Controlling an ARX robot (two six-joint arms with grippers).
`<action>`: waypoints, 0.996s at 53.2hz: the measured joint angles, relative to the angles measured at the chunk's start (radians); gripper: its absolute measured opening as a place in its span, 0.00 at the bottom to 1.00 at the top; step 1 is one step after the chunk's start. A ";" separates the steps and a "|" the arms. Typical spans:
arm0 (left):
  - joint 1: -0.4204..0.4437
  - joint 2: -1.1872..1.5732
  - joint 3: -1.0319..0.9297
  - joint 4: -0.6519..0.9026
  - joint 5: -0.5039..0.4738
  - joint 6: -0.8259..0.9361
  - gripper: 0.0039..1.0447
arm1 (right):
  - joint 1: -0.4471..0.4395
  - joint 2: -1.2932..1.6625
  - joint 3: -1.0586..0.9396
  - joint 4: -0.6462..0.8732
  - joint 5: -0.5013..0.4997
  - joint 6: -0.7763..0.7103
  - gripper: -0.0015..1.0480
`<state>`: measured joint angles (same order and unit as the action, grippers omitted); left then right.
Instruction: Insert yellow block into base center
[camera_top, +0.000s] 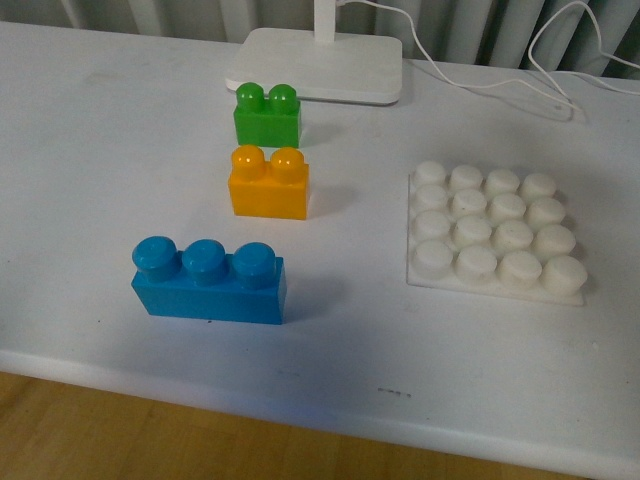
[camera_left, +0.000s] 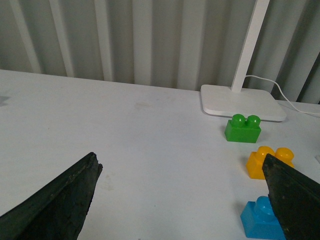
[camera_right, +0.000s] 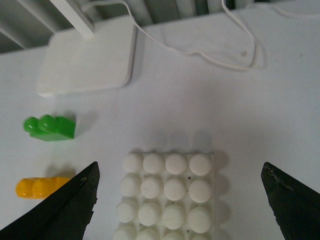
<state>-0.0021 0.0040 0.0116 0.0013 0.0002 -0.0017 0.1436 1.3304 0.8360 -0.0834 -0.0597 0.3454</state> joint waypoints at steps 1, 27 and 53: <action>0.000 0.000 0.000 0.000 0.000 0.000 0.94 | -0.012 -0.025 -0.015 0.018 -0.015 -0.004 0.91; 0.000 0.000 0.000 0.000 0.000 0.000 0.94 | -0.337 -0.691 -0.478 0.349 -0.128 -0.147 0.78; 0.000 0.000 0.000 0.000 0.000 0.000 0.94 | -0.150 -0.904 -0.706 0.379 0.052 -0.341 0.01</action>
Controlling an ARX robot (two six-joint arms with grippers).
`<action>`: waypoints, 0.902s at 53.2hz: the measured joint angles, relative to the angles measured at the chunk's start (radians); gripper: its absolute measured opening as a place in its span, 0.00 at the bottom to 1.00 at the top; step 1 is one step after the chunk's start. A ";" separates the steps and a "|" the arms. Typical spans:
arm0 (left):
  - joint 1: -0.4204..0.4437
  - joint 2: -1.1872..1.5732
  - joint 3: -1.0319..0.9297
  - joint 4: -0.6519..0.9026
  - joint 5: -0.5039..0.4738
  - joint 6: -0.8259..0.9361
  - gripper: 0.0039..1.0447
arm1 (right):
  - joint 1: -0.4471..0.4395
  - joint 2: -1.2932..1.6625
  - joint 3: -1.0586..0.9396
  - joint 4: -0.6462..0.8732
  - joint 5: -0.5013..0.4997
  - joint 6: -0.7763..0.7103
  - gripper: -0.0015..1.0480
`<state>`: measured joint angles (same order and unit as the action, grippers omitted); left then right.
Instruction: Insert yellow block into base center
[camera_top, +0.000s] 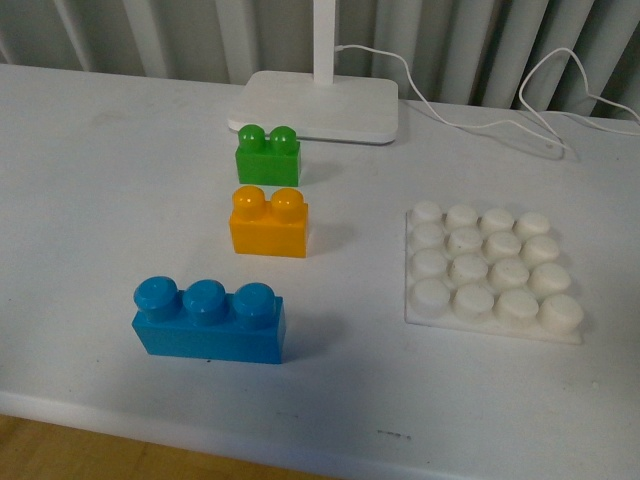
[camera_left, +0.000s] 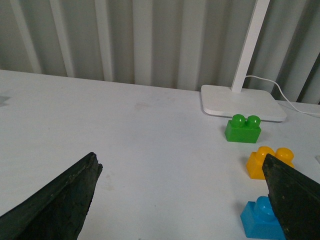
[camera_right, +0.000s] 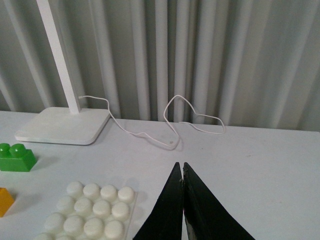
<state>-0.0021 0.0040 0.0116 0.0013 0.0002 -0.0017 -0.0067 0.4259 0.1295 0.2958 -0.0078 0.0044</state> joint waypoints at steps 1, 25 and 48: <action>0.000 0.000 0.000 0.000 0.000 0.000 0.94 | 0.002 -0.007 -0.005 -0.002 0.000 0.000 0.01; 0.000 0.000 0.000 0.000 0.000 0.000 0.94 | 0.003 -0.174 -0.088 -0.087 0.007 -0.001 0.01; 0.000 0.000 0.000 0.000 -0.001 0.000 0.94 | 0.003 -0.399 -0.123 -0.288 0.007 -0.001 0.01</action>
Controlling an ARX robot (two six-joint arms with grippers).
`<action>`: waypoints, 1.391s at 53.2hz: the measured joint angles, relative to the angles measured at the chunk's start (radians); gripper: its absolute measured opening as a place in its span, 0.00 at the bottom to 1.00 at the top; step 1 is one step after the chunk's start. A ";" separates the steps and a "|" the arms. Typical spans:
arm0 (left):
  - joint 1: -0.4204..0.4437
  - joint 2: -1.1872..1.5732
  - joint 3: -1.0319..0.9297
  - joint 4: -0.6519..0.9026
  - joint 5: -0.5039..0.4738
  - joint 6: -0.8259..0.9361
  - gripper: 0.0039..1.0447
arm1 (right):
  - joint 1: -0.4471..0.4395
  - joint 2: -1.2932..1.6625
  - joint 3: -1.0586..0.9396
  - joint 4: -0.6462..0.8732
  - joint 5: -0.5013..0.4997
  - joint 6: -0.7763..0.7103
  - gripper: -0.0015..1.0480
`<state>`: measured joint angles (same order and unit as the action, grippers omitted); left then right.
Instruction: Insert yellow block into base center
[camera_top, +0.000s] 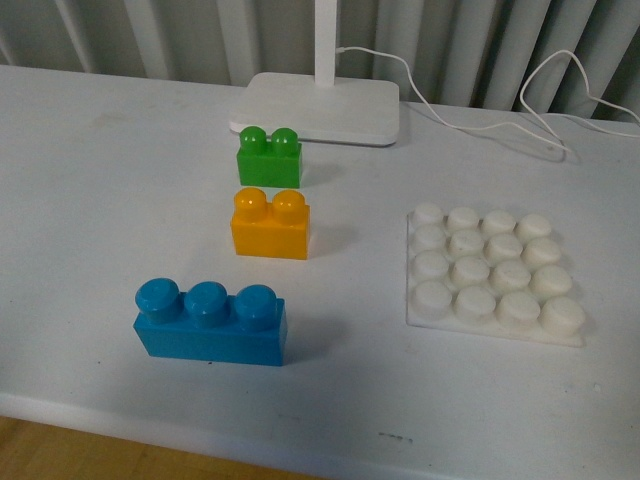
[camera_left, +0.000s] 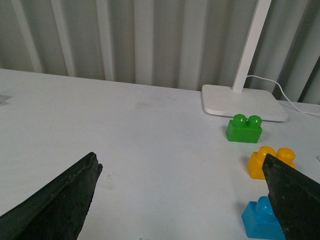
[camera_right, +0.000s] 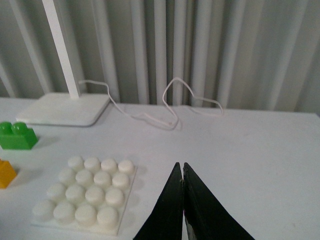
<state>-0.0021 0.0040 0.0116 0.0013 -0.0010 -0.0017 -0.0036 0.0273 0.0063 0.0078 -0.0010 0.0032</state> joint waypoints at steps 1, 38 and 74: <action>0.000 0.000 0.000 0.000 0.000 0.000 0.94 | 0.000 -0.012 0.000 -0.001 0.000 0.000 0.01; 0.000 0.000 0.000 -0.001 0.001 0.000 0.94 | 0.000 -0.023 0.000 -0.006 0.000 -0.002 0.55; 0.095 0.346 0.125 0.179 0.119 0.040 0.94 | 0.000 -0.023 0.000 -0.006 0.000 -0.001 0.91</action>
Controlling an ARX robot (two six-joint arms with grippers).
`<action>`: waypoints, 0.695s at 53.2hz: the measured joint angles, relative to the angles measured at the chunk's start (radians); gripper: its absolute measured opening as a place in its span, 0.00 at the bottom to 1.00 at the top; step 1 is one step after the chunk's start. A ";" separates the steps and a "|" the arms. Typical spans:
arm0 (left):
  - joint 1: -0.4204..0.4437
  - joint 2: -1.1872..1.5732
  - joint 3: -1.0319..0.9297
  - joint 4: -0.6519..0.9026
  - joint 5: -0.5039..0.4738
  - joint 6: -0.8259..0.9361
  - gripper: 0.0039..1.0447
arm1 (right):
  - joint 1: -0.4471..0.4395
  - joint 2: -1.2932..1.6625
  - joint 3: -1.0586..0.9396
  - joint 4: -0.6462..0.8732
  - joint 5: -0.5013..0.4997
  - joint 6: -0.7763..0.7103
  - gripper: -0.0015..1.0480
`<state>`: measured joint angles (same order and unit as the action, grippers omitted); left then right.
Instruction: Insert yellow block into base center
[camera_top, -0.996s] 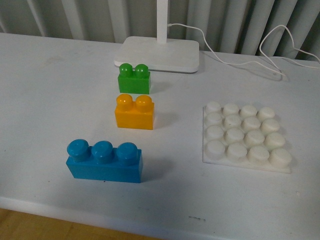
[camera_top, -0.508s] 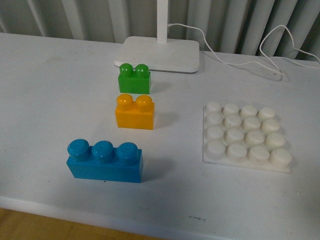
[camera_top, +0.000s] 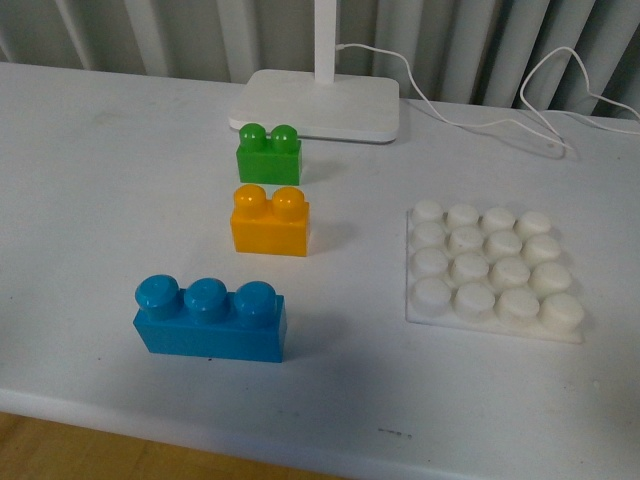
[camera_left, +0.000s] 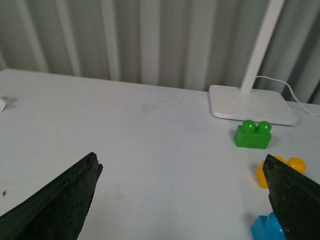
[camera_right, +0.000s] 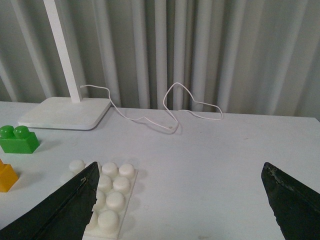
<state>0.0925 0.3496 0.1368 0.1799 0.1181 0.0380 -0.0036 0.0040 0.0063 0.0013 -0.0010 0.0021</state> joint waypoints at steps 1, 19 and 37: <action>0.011 0.036 0.017 0.020 0.037 0.026 0.94 | 0.000 0.000 0.000 0.000 0.000 0.000 0.91; -0.031 0.722 0.465 -0.122 0.460 0.658 0.94 | 0.000 0.000 0.000 0.000 0.000 0.000 0.91; -0.256 1.200 1.001 -0.730 0.422 1.278 0.94 | 0.000 0.000 0.000 0.000 0.000 0.000 0.91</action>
<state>-0.1638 1.5497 1.1381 -0.5499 0.5404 1.3163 -0.0036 0.0040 0.0063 0.0013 -0.0010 0.0021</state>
